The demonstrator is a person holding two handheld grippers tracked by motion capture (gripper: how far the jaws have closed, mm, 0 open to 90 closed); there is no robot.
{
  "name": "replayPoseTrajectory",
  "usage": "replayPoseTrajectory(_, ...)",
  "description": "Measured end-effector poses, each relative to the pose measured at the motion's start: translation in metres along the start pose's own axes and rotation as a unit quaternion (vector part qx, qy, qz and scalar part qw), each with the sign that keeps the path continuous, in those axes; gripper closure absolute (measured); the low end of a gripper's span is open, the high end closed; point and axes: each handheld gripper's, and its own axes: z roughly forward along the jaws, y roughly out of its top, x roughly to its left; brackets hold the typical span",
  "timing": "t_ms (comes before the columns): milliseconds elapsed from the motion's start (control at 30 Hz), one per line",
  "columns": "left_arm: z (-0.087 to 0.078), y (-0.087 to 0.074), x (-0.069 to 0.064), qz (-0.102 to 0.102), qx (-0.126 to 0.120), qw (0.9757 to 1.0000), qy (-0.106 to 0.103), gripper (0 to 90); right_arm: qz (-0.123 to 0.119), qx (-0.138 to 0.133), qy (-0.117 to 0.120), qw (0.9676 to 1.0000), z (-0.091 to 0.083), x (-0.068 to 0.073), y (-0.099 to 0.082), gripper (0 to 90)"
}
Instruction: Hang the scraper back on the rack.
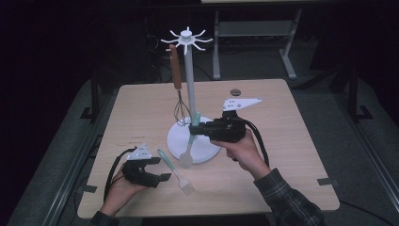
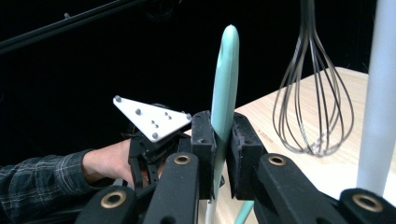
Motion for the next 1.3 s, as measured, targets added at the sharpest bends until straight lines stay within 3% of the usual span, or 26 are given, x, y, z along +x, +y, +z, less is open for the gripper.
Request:
replayPoseTrajectory(233,-0.001,-0.006,0.004,0.005,0.01,0.9998,0.018,14.6,-0.018,-0.004,0.002,0.9998,-0.002,0.005,0.019,82.8)
replayPoseTrajectory(500,-0.001,-0.009,0.009,0.012,0.022,0.9993,0.027,13.6,-0.034,-0.013,0.011,0.9993,-0.006,0.007,0.045,82.8)
replayPoseTrajectory(733,-0.002,-0.01,0.009,0.003,0.02,0.9995,0.026,13.7,-0.045,-0.028,0.019,0.9984,-0.006,0.01,0.066,82.8)
replayPoseTrajectory(1300,-0.002,-0.011,0.011,0.013,0.02,0.9994,0.026,13.7,-0.065,-0.045,0.02,0.9967,0.0,0.012,0.105,82.8)
